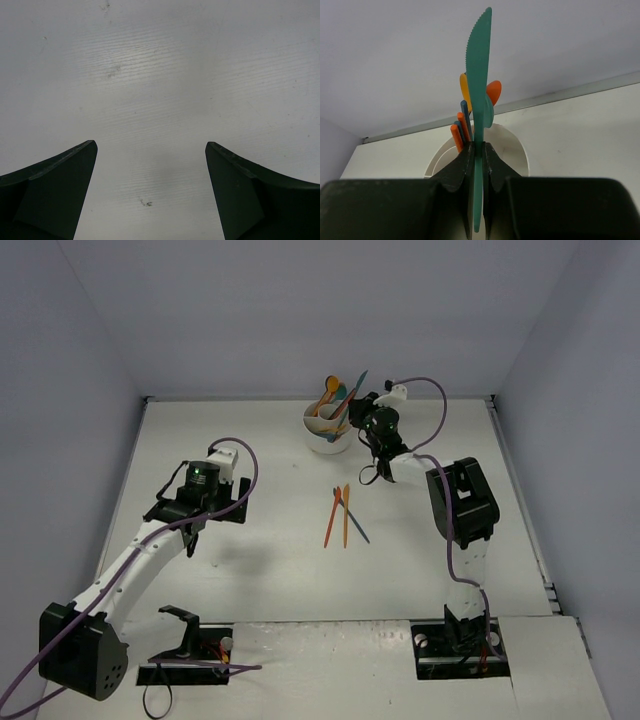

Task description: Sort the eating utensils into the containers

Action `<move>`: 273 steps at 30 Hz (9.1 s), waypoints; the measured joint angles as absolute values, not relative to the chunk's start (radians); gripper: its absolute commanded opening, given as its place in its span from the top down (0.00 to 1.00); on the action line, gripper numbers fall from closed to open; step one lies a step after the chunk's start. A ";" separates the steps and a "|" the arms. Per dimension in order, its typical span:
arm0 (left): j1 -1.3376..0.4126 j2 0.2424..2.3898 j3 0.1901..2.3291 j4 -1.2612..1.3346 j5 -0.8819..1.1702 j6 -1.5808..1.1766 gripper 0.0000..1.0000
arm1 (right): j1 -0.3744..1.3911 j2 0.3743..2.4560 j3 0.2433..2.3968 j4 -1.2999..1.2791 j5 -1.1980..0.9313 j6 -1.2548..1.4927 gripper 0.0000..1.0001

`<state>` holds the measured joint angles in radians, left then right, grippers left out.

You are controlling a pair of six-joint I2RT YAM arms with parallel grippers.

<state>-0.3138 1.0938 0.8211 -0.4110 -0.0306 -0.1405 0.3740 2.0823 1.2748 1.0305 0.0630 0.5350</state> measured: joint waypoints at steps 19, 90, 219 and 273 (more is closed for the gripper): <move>-0.319 1.084 0.821 -0.411 -0.030 -0.138 0.12 | 0.375 2.082 1.198 1.037 0.052 0.524 0.78; -0.319 1.057 0.821 -0.414 -0.030 -0.138 0.12 | 0.493 1.791 1.142 -0.130 -0.054 0.486 0.68; -0.352 1.043 0.806 -0.411 -0.088 -0.133 0.12 | 0.363 1.997 1.249 1.233 0.368 0.421 1.00; -0.366 1.043 0.806 -0.410 -0.091 -0.130 0.12 | 0.426 1.787 1.089 0.965 0.286 0.396 0.44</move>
